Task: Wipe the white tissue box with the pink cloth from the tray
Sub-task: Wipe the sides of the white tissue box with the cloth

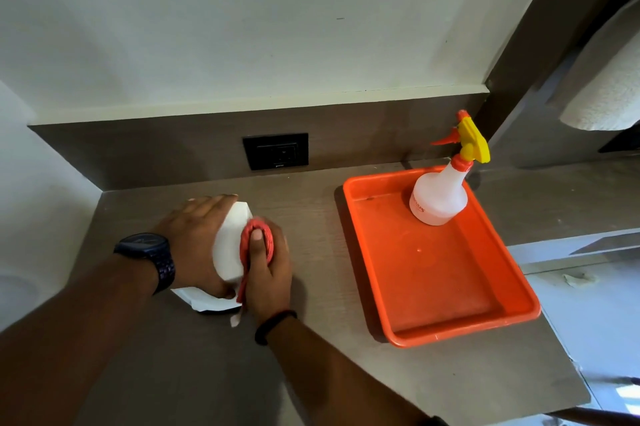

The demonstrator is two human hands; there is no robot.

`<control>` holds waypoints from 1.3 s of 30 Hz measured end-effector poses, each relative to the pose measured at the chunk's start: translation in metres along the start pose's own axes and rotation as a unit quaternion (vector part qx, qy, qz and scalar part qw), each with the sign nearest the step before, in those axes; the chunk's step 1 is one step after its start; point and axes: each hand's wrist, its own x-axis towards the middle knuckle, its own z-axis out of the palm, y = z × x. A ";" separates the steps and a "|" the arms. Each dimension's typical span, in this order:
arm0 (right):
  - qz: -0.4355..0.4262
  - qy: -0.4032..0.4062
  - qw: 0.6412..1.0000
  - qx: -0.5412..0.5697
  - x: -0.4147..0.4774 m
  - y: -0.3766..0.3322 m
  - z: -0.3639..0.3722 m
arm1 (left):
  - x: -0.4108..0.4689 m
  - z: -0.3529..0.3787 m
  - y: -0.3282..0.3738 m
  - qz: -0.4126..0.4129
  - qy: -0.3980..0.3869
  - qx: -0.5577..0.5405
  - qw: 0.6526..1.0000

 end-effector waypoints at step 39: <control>0.076 -0.004 0.997 -0.011 0.021 -0.019 -0.007 | 0.006 0.014 -0.010 -0.005 0.021 -0.023 1.000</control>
